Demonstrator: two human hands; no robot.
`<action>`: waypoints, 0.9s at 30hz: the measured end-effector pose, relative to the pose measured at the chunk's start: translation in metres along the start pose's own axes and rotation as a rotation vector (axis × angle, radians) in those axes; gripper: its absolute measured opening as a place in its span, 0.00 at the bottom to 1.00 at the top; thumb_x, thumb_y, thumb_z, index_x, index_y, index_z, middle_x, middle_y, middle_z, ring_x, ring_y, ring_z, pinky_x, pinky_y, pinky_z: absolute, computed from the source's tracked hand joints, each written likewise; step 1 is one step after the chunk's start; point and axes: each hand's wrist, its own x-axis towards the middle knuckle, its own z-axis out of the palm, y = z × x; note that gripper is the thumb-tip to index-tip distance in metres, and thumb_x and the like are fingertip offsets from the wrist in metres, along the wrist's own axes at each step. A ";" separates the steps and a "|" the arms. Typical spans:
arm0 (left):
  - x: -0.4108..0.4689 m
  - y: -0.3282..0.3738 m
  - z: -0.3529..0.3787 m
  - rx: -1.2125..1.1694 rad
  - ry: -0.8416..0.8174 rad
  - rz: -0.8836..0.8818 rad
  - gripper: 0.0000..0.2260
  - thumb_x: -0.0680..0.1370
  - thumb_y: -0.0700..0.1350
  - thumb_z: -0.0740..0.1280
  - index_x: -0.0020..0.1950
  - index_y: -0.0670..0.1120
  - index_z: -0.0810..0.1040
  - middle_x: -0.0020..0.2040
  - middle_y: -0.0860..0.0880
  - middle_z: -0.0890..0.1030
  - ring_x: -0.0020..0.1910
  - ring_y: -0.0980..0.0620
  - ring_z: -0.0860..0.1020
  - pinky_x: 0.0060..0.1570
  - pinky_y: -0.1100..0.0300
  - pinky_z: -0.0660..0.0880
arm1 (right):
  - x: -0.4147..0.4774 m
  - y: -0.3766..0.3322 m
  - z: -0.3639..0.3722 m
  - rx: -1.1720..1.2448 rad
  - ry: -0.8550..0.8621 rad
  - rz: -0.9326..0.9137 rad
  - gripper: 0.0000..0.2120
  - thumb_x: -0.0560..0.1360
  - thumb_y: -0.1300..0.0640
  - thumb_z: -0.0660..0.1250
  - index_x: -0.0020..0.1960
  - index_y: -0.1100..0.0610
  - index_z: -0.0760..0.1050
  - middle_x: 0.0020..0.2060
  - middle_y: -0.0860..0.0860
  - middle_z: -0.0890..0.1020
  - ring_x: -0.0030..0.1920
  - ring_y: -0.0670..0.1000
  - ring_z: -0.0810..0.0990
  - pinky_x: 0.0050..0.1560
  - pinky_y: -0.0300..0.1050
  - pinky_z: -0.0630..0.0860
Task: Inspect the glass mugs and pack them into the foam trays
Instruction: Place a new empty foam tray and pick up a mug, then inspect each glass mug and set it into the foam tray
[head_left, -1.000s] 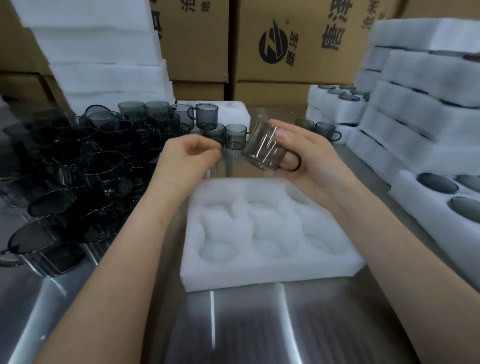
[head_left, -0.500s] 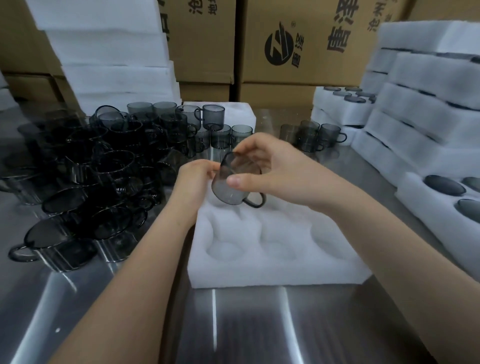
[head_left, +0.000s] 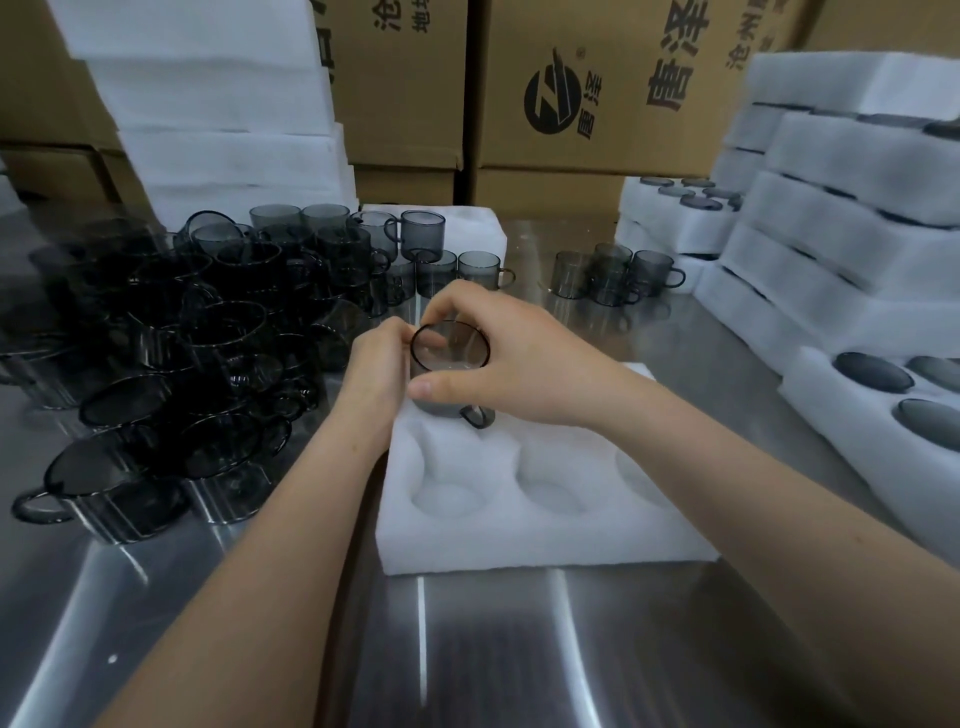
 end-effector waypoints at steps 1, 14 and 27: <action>0.000 -0.001 0.000 -0.019 -0.011 -0.007 0.23 0.74 0.41 0.57 0.20 0.47 0.78 0.23 0.49 0.77 0.21 0.54 0.74 0.28 0.63 0.70 | 0.000 0.001 -0.002 0.009 -0.009 0.001 0.20 0.71 0.46 0.75 0.57 0.52 0.73 0.49 0.46 0.78 0.48 0.45 0.75 0.45 0.38 0.70; -0.002 0.002 0.001 0.224 -0.008 0.161 0.12 0.75 0.35 0.58 0.44 0.40 0.82 0.36 0.48 0.80 0.30 0.59 0.77 0.26 0.73 0.70 | -0.007 0.015 0.020 -0.318 -0.281 0.061 0.25 0.80 0.35 0.48 0.71 0.47 0.60 0.70 0.49 0.64 0.70 0.50 0.59 0.64 0.52 0.55; -0.002 -0.002 -0.002 0.145 0.114 0.146 0.07 0.72 0.33 0.65 0.41 0.38 0.83 0.36 0.45 0.82 0.36 0.51 0.78 0.36 0.64 0.74 | 0.046 0.001 0.004 -0.085 0.102 0.086 0.14 0.81 0.51 0.59 0.40 0.55 0.74 0.36 0.47 0.75 0.41 0.49 0.73 0.45 0.45 0.67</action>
